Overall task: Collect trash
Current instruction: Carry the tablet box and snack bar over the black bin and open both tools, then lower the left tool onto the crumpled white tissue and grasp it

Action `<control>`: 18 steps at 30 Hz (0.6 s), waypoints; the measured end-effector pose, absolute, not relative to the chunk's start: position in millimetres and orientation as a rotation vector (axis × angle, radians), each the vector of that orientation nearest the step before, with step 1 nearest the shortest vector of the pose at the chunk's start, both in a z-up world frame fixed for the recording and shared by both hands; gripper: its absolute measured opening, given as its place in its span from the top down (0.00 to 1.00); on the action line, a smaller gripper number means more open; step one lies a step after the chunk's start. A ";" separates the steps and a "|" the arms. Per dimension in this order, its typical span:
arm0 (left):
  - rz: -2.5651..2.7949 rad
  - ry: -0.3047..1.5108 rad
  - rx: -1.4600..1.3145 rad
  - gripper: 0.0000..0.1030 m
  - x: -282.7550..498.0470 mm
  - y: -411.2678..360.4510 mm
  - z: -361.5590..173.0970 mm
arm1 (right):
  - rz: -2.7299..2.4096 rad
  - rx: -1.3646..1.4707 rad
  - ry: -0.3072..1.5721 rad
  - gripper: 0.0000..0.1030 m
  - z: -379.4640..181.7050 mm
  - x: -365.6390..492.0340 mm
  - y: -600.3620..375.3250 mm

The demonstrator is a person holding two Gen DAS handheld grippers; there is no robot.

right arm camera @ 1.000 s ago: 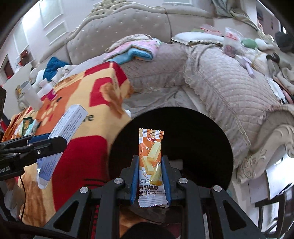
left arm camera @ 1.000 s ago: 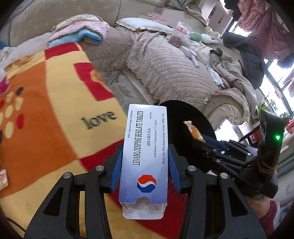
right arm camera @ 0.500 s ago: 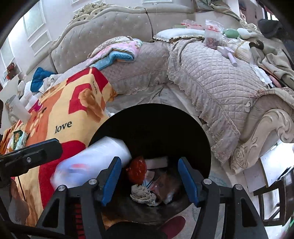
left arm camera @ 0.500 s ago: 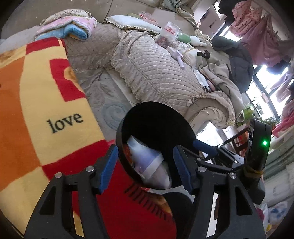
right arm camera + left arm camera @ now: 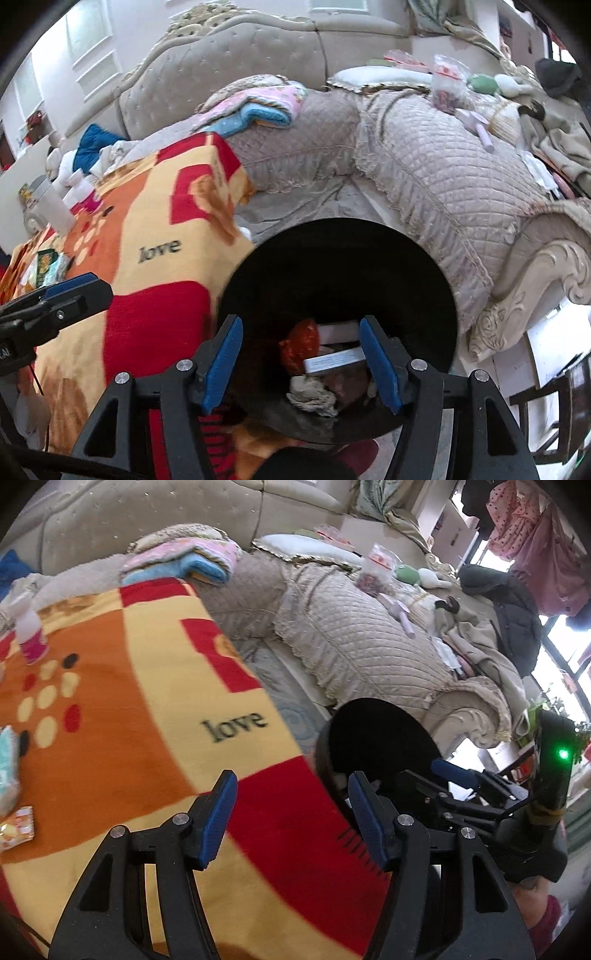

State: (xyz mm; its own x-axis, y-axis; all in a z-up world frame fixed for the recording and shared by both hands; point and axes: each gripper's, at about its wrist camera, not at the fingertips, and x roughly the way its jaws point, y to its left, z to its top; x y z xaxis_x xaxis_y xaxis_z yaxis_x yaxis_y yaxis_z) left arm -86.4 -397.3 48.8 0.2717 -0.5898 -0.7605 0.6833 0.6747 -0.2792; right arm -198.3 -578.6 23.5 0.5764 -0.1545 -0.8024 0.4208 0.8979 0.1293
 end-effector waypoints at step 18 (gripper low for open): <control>-0.613 0.913 0.088 0.41 -60.1 -268.3 52.3 | -0.134 0.168 0.892 0.25 36.6 -129.3 -456.0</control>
State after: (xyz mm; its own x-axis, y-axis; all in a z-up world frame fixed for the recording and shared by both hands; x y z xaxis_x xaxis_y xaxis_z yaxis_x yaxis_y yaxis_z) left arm -60.1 -268.3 52.3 0.4540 -0.4596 -0.7633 0.5320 0.8271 -0.1816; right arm -129.3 -456.0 36.6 0.6209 -0.0460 -0.7825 0.1857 0.9785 0.0899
